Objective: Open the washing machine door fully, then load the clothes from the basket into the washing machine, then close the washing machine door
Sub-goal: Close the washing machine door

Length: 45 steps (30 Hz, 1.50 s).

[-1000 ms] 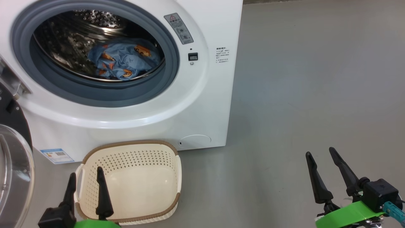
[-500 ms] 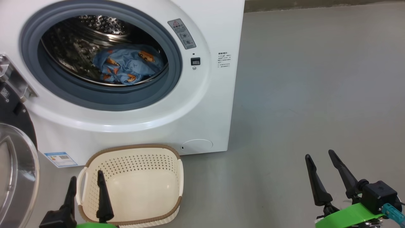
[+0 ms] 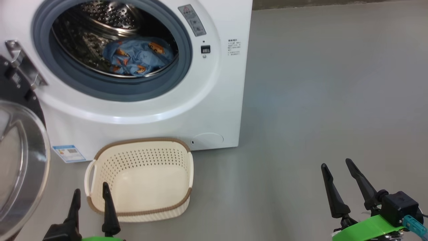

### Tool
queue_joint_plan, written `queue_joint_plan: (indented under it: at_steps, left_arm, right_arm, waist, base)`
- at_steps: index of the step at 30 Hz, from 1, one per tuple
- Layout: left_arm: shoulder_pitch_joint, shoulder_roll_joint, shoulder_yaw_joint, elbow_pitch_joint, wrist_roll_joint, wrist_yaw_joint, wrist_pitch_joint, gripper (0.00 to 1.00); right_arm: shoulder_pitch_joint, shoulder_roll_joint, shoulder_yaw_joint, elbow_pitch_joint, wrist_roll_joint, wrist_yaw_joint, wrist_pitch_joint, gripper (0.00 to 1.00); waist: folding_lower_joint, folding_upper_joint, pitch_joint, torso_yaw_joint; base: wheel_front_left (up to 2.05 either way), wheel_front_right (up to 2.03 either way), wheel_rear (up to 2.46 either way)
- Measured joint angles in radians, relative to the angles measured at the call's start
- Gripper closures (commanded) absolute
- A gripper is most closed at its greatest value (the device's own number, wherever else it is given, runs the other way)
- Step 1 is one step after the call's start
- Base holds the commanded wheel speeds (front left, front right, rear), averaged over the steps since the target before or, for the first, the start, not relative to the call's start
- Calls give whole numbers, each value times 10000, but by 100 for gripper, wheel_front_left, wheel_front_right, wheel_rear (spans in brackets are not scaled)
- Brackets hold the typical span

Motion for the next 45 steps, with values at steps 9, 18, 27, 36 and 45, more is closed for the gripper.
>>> queue_joint_plan:
  at_steps: [9,18,27,36,45]
  left_arm:
    - [190,2,8,8,0,12,0,0]
    - [178,2,-2,-4,0,12,0,0]
    - [176,6,-23,-79,-12,100,0,0]
    - [178,6,-301,-144,-203,307,0,0]
    - [187,6,-405,-240,-284,441,0,0]
  right_arm:
    - [29,19,0,-2,2,0,0,0]
    - [30,40,-10,-8,-6,0,0,0]
    - [-18,-176,222,-23,-13,0,0,0]
    - [-388,-456,616,0,-12,0,0,0]
    - [-399,-558,932,67,-12,0,0,0]
  waist:
    - [1,0,10,-27]
    - [0,0,46,190]
    - [0,0,123,1056]
    - [0,0,185,2356]
    - [0,0,145,3769]
  base:
    - [-101,101,0]
    - [-8,8,0]
    - [0,0,0]
    - [0,0,0]
    - [0,0,0]
